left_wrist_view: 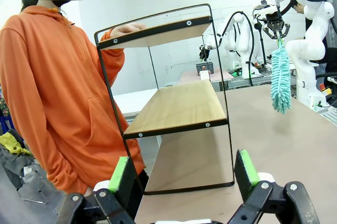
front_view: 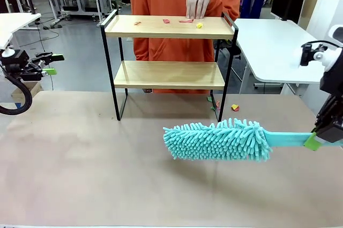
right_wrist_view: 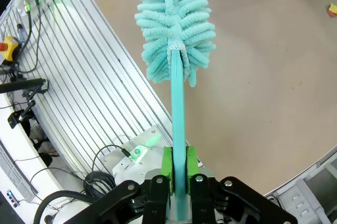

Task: Clean the shelf.
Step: Clean the specific section of the Shelf indicated by the human with the Duster.

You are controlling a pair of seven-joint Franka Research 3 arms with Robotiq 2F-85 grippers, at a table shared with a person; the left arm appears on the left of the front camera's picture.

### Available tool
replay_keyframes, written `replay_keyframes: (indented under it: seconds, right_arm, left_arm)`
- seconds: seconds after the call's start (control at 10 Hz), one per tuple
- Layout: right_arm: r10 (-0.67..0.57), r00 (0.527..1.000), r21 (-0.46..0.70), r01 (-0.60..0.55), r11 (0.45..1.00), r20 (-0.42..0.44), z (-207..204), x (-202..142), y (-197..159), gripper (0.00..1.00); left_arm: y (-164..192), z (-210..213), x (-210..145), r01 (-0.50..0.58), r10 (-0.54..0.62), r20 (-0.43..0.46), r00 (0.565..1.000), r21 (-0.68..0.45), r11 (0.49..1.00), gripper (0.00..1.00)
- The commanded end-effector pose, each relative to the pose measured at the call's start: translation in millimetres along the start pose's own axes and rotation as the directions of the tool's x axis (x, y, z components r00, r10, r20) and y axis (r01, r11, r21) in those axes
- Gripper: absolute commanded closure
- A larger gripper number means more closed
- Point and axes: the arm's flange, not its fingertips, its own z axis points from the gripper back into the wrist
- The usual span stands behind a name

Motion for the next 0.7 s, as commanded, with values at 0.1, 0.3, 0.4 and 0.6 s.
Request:
replay_keyframes:
  seconds: [0.1,0.3,0.4,0.6]
  right_arm:
    - [0.0,1.0,-0.001,0.0,1.0,0.013,2,0,-2,0.87]
    - [0.009,0.998,0.005,-0.009,1.0,0.067,16,16,7,0.87]
    - [0.017,0.994,-0.003,-0.017,1.0,0.106,39,33,18,0.87]
    - [0.022,0.979,-0.065,-0.009,0.998,0.201,78,65,44,0.87]
  left_arm:
    - [-3,-1,2,0.011,-0.011,-0.01,1.0,-0.002,1.0,0.0]
    - [-3,-1,2,0.011,-0.011,-0.01,1.0,-0.002,1.0,0.0]
    - [-3,-1,2,0.011,-0.011,-0.01,1.0,-0.002,1.0,0.0]
    - [-3,-1,2,0.011,-0.011,-0.01,1.0,-0.002,1.0,0.0]
